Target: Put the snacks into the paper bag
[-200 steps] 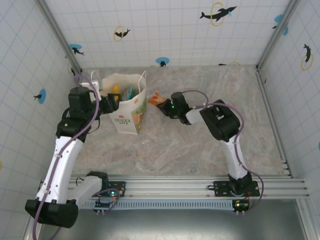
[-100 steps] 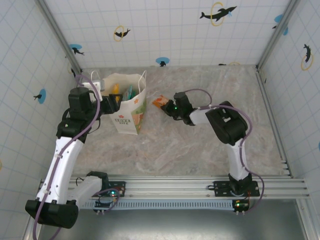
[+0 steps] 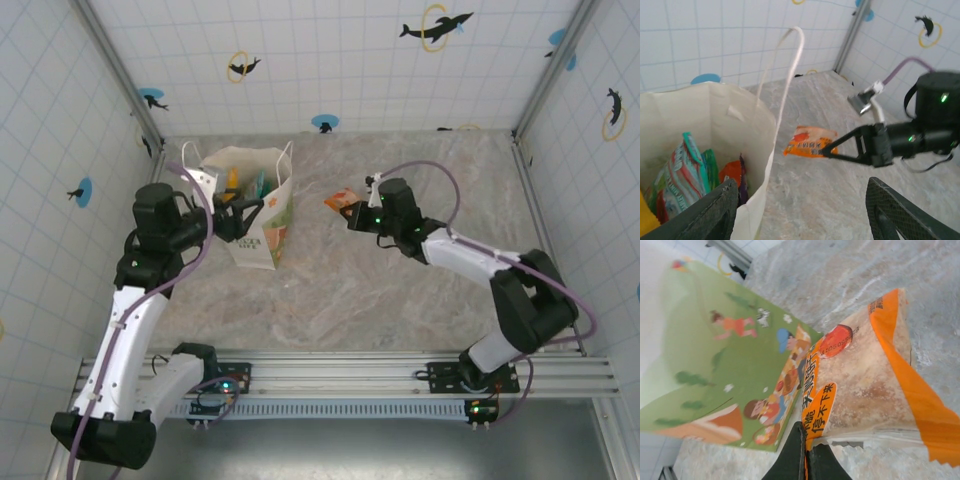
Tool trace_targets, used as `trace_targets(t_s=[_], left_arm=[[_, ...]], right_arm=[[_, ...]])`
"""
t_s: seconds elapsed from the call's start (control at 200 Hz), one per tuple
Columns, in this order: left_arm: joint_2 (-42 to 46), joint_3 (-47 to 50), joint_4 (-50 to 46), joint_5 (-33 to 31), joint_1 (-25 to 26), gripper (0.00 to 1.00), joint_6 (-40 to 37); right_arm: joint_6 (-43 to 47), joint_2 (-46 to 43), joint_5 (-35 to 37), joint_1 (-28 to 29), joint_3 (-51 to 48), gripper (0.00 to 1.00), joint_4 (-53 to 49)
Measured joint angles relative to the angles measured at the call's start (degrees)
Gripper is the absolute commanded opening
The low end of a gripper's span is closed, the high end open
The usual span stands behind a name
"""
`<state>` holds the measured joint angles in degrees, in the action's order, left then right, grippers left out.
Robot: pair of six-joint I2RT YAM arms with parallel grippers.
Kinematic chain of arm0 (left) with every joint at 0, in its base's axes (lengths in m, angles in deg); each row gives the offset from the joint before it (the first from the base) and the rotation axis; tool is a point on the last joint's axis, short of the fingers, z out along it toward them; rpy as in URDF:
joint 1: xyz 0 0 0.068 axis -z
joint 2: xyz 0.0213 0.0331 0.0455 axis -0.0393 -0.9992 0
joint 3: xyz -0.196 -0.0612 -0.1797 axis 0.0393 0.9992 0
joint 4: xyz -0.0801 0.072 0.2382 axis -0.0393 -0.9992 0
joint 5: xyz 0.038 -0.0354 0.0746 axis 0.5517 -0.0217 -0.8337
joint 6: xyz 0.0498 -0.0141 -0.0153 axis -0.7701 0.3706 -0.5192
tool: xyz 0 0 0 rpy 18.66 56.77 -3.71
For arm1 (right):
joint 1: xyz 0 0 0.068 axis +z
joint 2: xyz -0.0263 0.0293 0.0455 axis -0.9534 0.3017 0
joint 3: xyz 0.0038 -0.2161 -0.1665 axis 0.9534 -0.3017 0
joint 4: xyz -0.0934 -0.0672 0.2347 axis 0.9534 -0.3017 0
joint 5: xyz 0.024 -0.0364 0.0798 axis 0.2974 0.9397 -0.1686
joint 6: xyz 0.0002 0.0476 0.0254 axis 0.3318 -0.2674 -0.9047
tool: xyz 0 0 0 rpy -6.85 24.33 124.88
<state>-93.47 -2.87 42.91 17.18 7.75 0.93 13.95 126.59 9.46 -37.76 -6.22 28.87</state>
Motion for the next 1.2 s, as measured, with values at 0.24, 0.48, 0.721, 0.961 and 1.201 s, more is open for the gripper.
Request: trace_targets(t_s=[0.24, 0.48, 0.721, 0.961, 1.201], left_arm=[[1.2, 2.4, 0.7, -1.1, 8.8, 0.66, -13.2], [0.2, 4.2, 3.3, -7.1, 18.5, 0.69, -26.5], [-7.4, 4.1, 4.5, -12.7, 26.9, 0.71, -37.0], [-13.3, 4.0, 7.3, -17.7, 30.1, 0.73, -43.3], [-15.9, 2.1, 12.2, -18.3, 30.4, 0.72, -44.2]], right_arm=[[3.9, -8.2, -8.1, -2.2, 0.8, 0.0, -10.3], [0.9, -13.0, -15.1, -2.4, 2.0, 0.0, -15.1], [-4.9, -17.2, -18.9, -2.4, 2.1, 0.0, -15.1], [-8.4, -19.0, -21.3, -2.0, 2.1, 0.0, -15.1], [-9.5, -19.5, -22.8, -1.7, 2.1, 0.0, -15.1]])
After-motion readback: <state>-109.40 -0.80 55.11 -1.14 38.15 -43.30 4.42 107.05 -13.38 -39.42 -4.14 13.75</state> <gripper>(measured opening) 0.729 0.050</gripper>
